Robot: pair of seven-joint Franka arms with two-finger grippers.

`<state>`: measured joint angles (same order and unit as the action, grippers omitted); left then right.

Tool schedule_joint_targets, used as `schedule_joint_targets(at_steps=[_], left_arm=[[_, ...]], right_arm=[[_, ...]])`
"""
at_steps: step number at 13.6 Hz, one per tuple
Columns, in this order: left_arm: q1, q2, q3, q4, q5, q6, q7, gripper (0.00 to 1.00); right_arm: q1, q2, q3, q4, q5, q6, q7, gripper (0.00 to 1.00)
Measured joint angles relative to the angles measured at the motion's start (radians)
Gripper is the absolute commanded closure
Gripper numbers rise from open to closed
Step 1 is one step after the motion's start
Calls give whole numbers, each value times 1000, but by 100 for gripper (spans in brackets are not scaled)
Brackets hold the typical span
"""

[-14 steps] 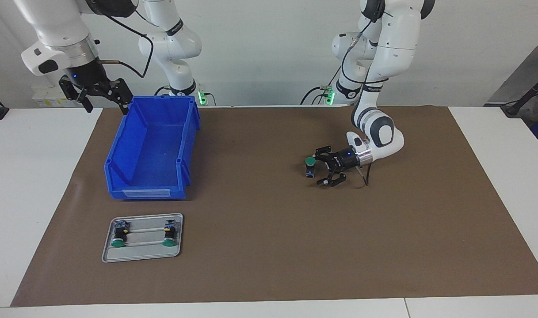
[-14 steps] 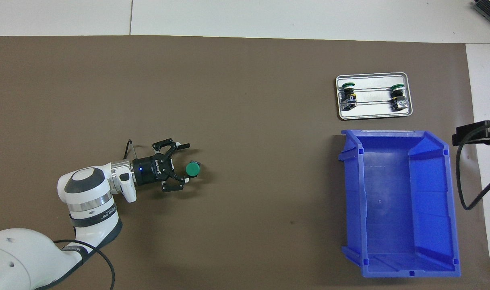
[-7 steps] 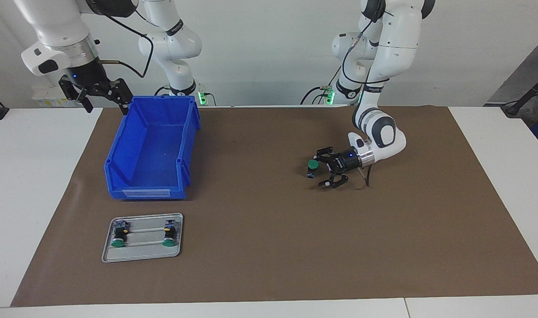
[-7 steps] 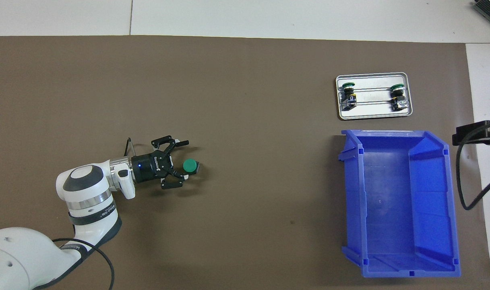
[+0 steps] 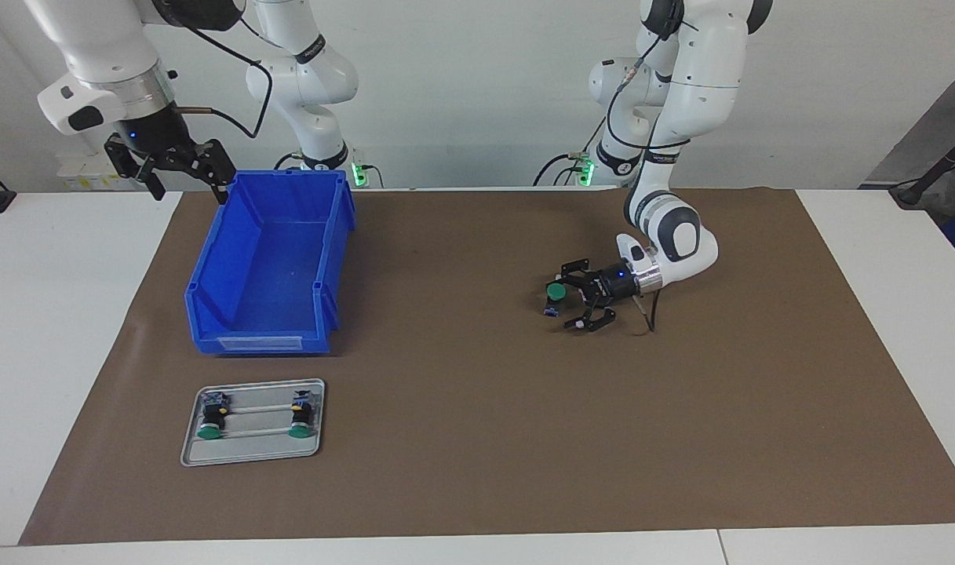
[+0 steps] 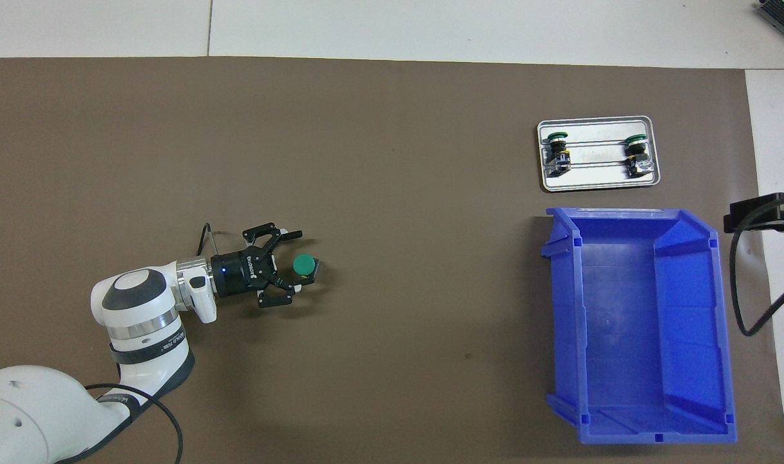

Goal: Place and press button with both arms
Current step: 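Lower the green button onto the table and open the left gripper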

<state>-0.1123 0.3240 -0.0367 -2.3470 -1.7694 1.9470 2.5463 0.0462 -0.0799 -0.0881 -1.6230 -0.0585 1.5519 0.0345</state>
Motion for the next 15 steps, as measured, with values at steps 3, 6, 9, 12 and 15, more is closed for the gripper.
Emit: schedule_joint_targets(at_steps=[3, 6, 9, 12, 15], left_arm=[[-2, 0, -5, -9, 0, -1, 0, 2], [-2, 0, -8, -20, 0, -10, 0, 2], [-1, -2, -6, -27, 0, -41, -1, 2], [-1, -8, -5, -28, 0, -70, -10, 2], [-1, -12, -4, -29, 0, -93, -15, 2]], right_arm=[[0, 0, 0, 0, 0, 0, 0, 0], [0, 0, 0, 0, 0, 0, 0, 0], [0, 0, 0, 0, 0, 0, 0, 0], [0, 0, 0, 0, 0, 0, 0, 0], [0, 0, 0, 0, 0, 0, 0, 0]])
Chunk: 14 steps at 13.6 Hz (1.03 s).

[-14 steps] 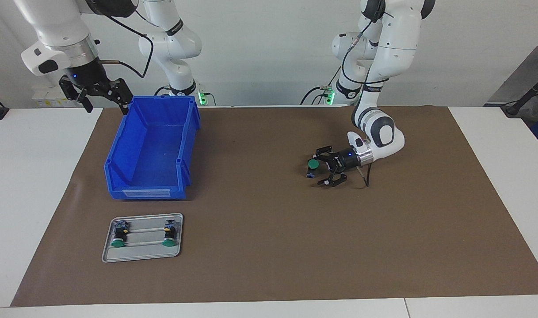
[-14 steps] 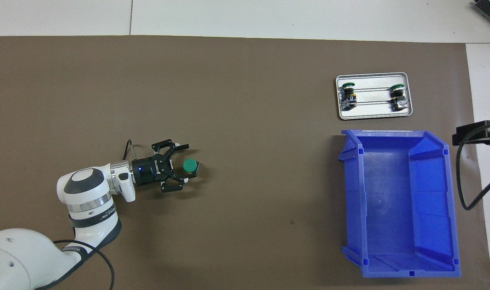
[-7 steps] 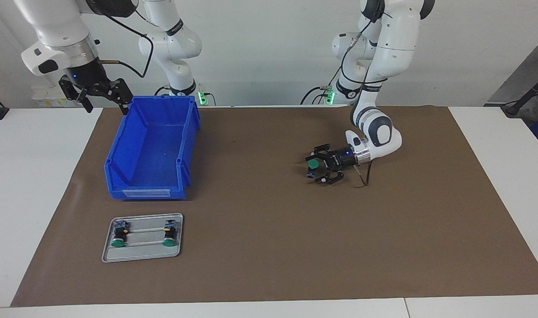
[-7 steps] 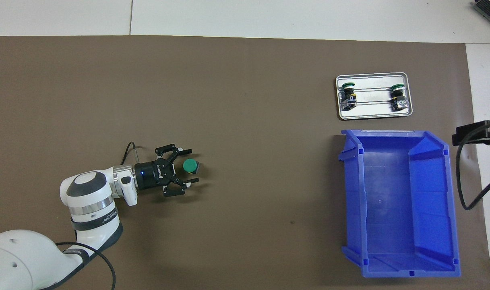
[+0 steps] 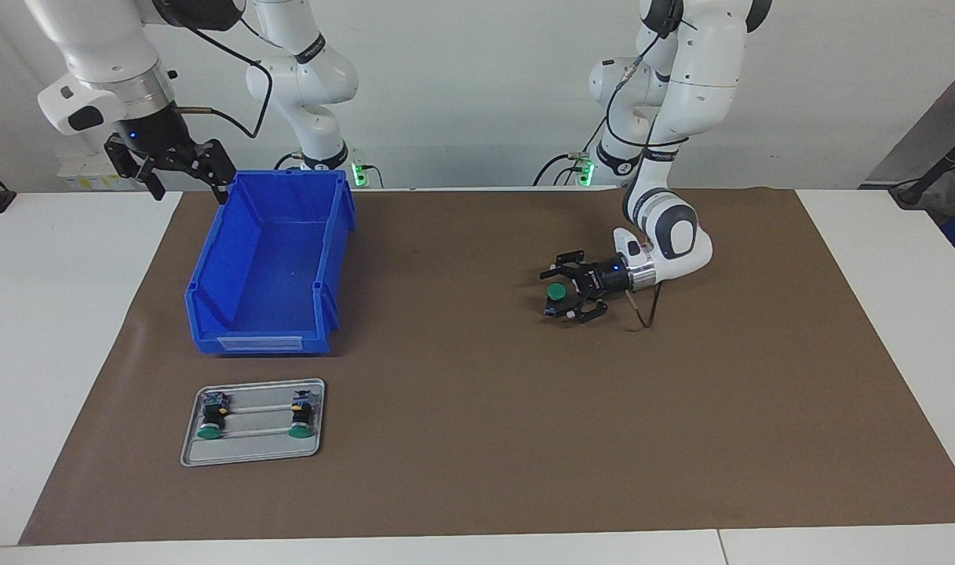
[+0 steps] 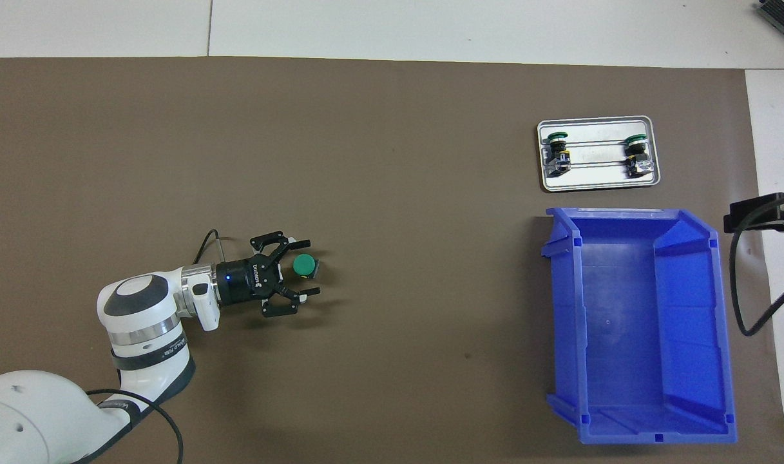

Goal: Place and press button with both arms
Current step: 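Lower the green button onto the table and open the left gripper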

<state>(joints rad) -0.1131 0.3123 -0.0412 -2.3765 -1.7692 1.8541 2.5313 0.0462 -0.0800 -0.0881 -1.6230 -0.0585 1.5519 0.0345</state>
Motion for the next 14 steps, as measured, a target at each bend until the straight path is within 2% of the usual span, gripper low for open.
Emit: schedule_joint_targets(at_steps=[4, 9, 14], left_arm=[[0, -21, 1, -4, 0, -28, -40, 2], [0, -95, 0, -3, 0, -33, -181, 2], [-23, -107, -9, 85, 0, -6, -360, 1]], right_arm=[[0, 0, 0, 0, 0, 0, 0, 0], [0, 0, 0, 0, 0, 0, 0, 0], [0, 0, 0, 0, 0, 0, 0, 0]])
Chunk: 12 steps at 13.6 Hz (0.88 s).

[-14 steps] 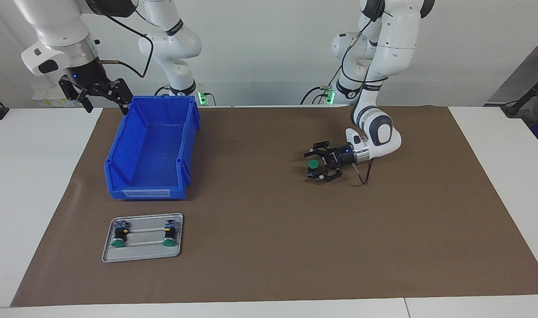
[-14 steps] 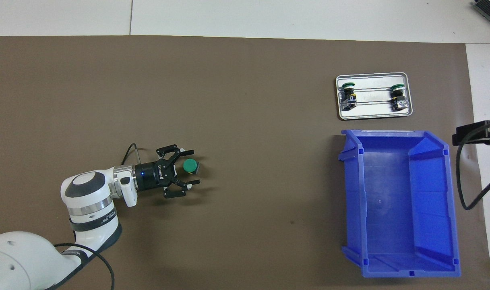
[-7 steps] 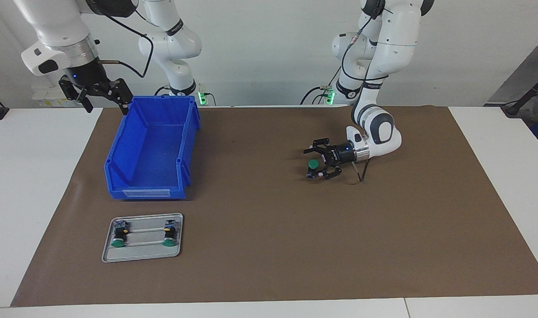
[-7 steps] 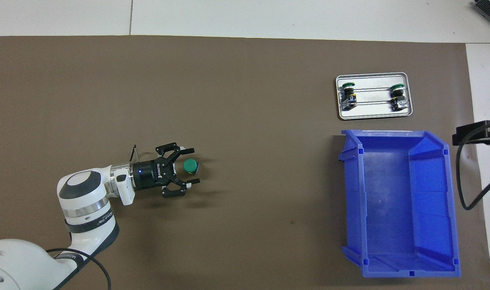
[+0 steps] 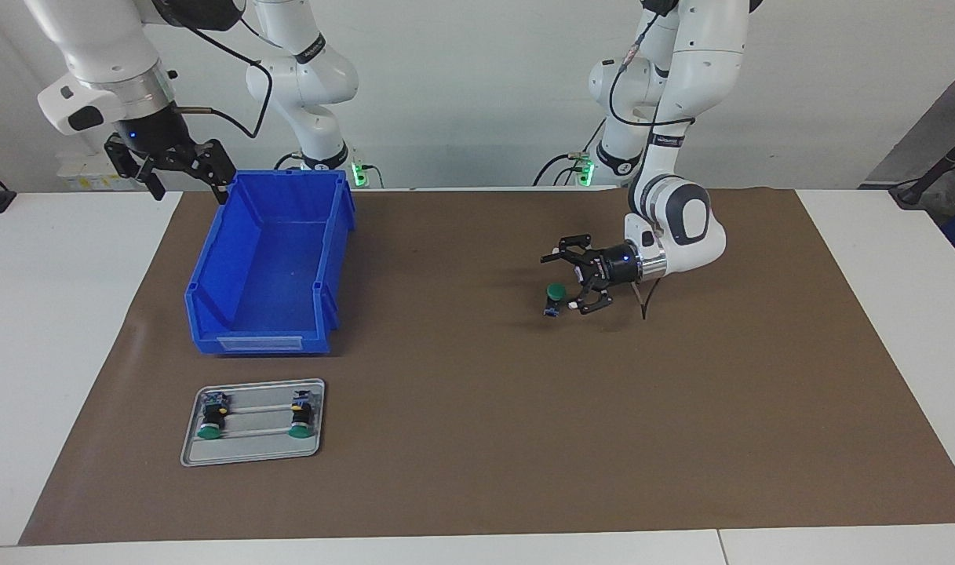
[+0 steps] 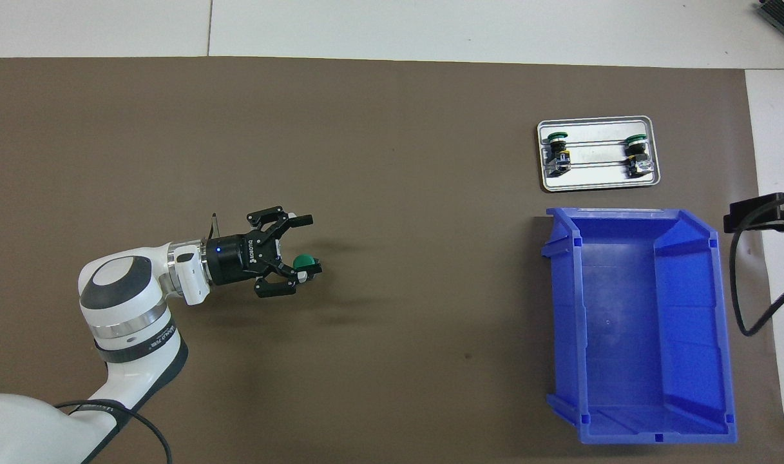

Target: Place and press button with both arms

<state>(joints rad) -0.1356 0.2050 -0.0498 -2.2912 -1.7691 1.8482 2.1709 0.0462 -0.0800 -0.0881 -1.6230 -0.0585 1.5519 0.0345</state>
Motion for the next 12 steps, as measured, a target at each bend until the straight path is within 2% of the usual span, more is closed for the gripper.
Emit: schedule_joint_targets(at_steps=[3, 7, 12], left_arm=[[-64, 8, -3, 91, 0, 93, -152, 0], [-145, 7, -6, 198, 22, 284, -369, 0], [-160, -44, -3, 293, 317, 404, -728, 0]], right_arm=[[0, 0, 0, 0, 0, 0, 0, 0], [0, 0, 0, 0, 0, 0, 0, 0], [0, 0, 0, 0, 0, 0, 0, 0]])
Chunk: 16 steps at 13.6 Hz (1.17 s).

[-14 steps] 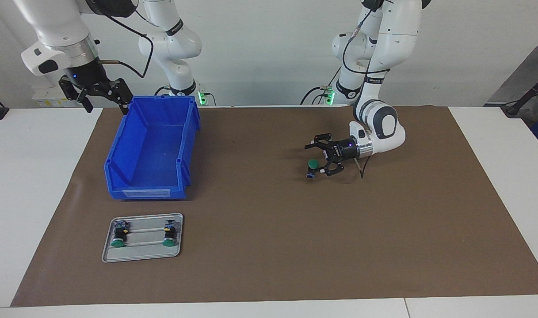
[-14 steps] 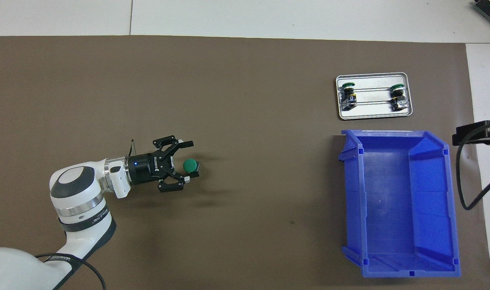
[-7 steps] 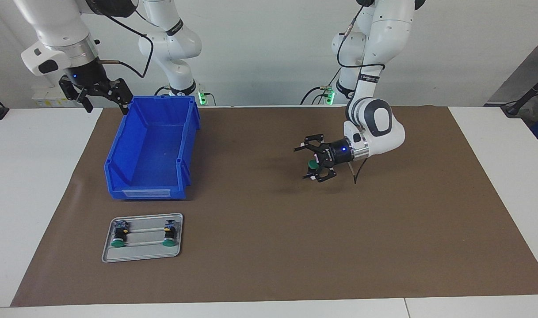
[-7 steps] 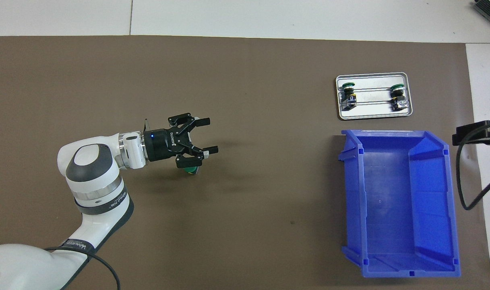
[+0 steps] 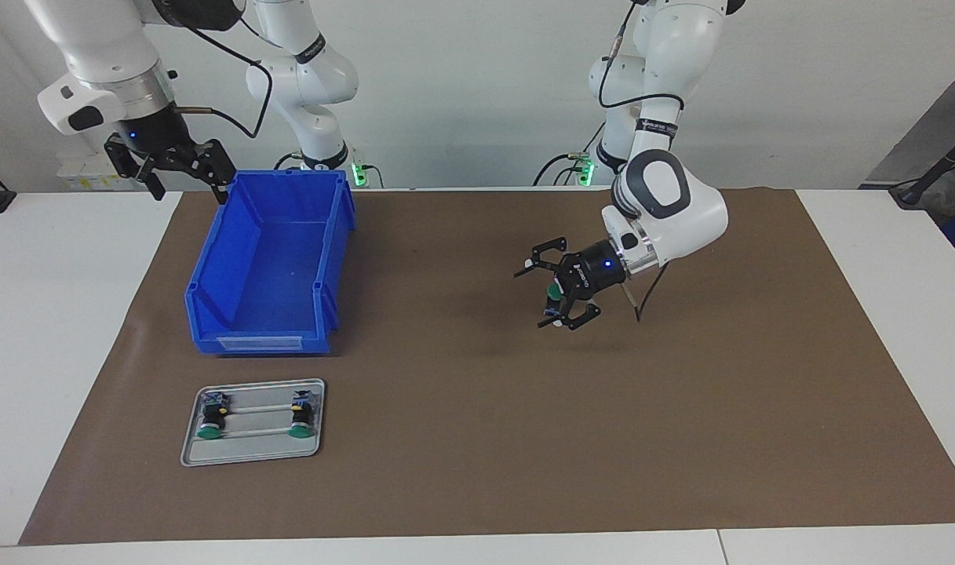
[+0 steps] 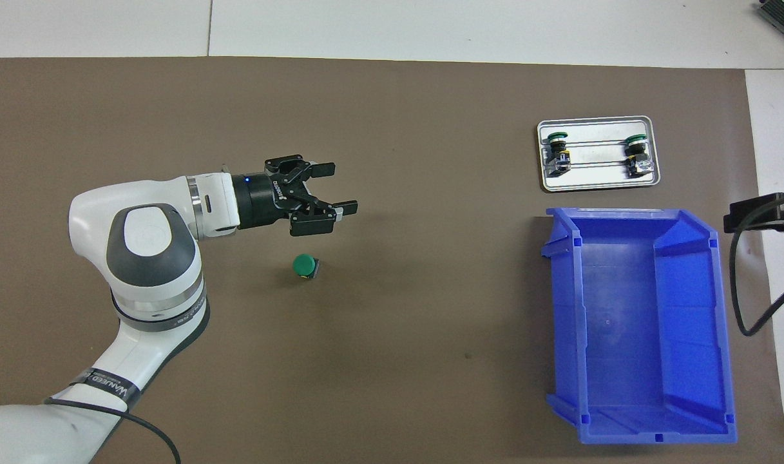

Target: Place and press button with both arms

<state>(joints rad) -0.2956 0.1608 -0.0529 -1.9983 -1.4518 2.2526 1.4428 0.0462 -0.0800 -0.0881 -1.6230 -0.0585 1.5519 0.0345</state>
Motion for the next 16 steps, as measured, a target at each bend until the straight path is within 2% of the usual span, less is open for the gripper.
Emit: schedule_joint_targets(at_steps=[3, 5, 9, 12, 16], left_arm=[[17, -55, 21, 11, 239, 8, -190, 0], [91, -94, 27, 14, 443, -25, -294, 0], [235, -143, 35, 82, 752, -195, -446, 0], [246, -187, 34, 180, 989, -328, -668, 0], [284, -236, 39, 309, 1191, -548, -909, 0]], right_arm=[[0, 0, 0, 0, 0, 0, 0, 0], [0, 0, 0, 0, 0, 0, 0, 0], [0, 0, 0, 0, 0, 0, 0, 0], [0, 0, 0, 0, 0, 0, 0, 0], [0, 0, 0, 0, 0, 0, 0, 0]])
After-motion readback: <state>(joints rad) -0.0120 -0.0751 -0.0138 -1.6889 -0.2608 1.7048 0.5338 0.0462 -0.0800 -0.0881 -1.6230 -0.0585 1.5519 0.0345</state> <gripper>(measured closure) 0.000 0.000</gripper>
